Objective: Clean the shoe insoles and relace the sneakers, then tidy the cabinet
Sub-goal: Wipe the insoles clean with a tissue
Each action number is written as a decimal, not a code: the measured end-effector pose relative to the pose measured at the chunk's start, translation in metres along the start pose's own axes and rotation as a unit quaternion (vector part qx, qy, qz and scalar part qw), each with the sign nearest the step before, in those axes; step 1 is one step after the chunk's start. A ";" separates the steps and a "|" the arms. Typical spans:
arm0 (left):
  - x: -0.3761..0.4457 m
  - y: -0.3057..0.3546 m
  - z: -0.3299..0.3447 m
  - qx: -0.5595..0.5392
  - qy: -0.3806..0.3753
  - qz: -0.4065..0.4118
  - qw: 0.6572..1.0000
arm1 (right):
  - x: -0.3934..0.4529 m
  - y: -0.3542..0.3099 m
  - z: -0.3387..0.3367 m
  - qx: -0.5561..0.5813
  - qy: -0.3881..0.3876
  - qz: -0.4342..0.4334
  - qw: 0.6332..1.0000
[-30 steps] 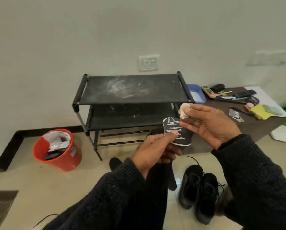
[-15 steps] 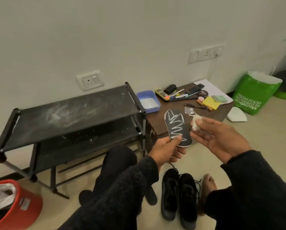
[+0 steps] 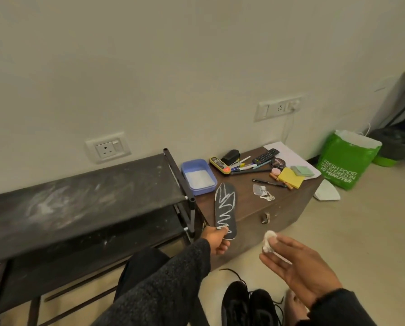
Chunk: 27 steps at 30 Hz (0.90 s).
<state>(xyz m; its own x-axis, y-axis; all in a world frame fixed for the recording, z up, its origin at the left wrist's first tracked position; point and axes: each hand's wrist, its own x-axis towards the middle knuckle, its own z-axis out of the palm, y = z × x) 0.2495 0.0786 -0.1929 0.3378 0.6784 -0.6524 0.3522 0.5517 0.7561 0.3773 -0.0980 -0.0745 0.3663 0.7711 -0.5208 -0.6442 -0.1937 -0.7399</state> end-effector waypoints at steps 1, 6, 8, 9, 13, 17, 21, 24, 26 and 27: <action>0.002 -0.003 -0.003 -0.006 -0.005 -0.012 1.000 | 0.001 0.001 0.004 0.000 0.000 -0.002 1.000; -0.022 -0.009 -0.012 -0.012 0.018 -0.047 0.999 | -0.008 0.007 0.024 -0.005 -0.012 -0.023 1.000; -0.056 -0.004 -0.010 0.000 -0.014 -0.013 1.000 | -0.018 0.009 0.029 -0.018 -0.021 -0.039 0.999; -0.079 0.000 -0.008 -0.024 -0.053 0.018 0.998 | -0.023 0.010 0.031 -0.027 -0.026 -0.048 0.998; -0.186 -0.005 -0.017 -0.052 -0.110 0.182 0.976 | -0.052 0.031 0.034 -0.063 -0.025 -0.068 0.995; -0.224 -0.043 -0.034 -0.035 -0.039 0.258 0.965 | -0.068 0.061 0.038 -0.109 -0.046 -0.075 0.990; -0.220 -0.069 -0.047 -0.073 -0.007 0.221 0.972 | -0.068 0.089 0.041 -0.136 -0.044 -0.065 0.988; -0.212 -0.078 -0.054 -0.051 0.014 0.220 0.974 | -0.063 0.100 0.042 -0.129 -0.047 -0.036 0.990; -0.206 -0.076 -0.057 -0.023 0.024 0.231 0.972 | -0.059 0.101 0.044 -0.143 -0.053 -0.042 0.987; -0.202 -0.072 -0.057 -0.005 0.028 0.243 0.969 | -0.056 0.099 0.045 -0.148 -0.055 -0.052 0.986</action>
<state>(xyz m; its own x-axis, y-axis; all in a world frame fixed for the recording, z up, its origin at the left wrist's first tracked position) 0.1056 -0.0708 -0.1124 0.4137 0.8848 -0.2144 0.1548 0.1637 0.9743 0.2633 -0.1334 -0.0993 0.3346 0.8542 -0.3979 -0.3766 -0.2659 -0.8874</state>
